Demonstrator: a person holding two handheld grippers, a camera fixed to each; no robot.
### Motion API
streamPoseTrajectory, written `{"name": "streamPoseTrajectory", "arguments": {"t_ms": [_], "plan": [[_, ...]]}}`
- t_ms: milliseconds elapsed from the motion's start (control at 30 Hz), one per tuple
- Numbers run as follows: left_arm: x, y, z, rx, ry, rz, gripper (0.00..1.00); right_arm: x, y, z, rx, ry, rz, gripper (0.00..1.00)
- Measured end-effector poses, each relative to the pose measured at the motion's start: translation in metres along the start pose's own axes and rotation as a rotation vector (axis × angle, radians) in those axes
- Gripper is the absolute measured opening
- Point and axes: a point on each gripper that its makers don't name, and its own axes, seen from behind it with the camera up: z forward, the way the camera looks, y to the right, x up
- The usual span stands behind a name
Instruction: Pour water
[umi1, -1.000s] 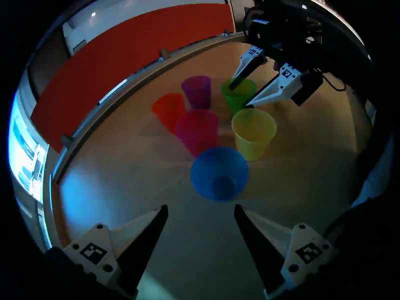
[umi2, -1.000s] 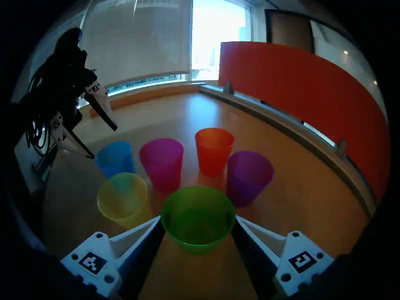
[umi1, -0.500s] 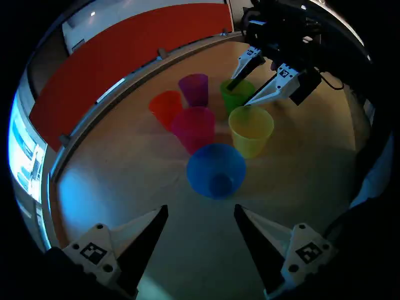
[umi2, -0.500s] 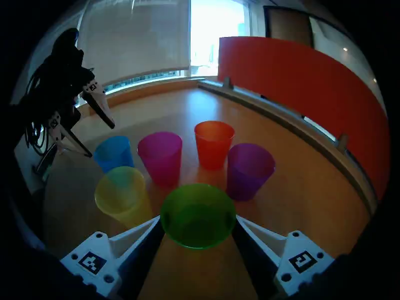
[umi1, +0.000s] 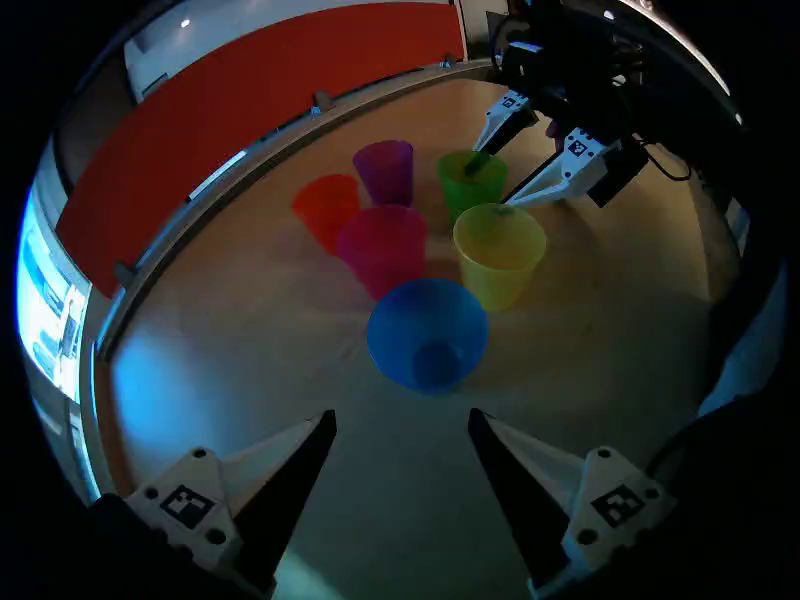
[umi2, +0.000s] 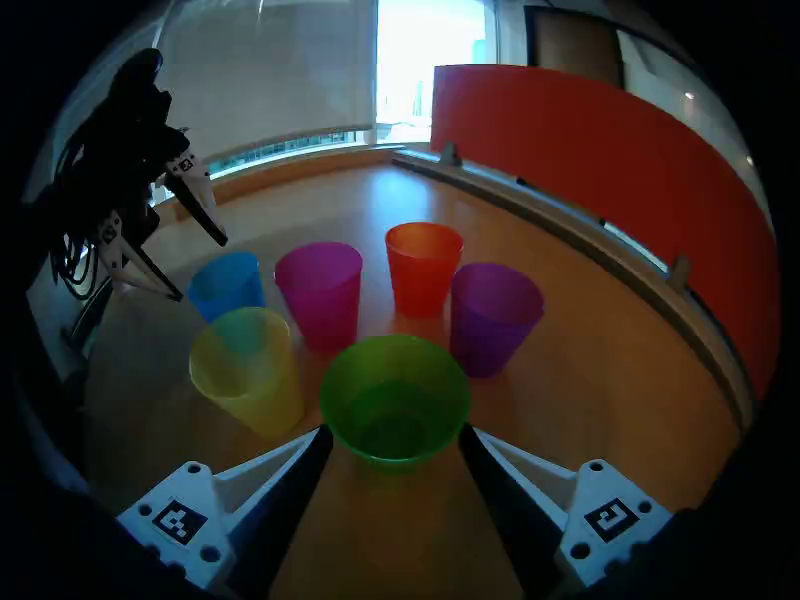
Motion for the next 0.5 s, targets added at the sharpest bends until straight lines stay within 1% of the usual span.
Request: {"name": "streamPoseTrajectory", "arguments": {"t_ms": [267, 500], "plan": [[0.001, 0.006, -0.007, 0.016, 0.015, -0.018, 0.98, -0.005, -0.005, -0.027, -0.027, 0.025, 0.015, 0.98], [0.002, 0.007, -0.018, 0.066, 0.045, -0.048, 0.98, -0.005, -0.013, -0.058, -0.072, 0.067, 0.041, 0.98]]}}
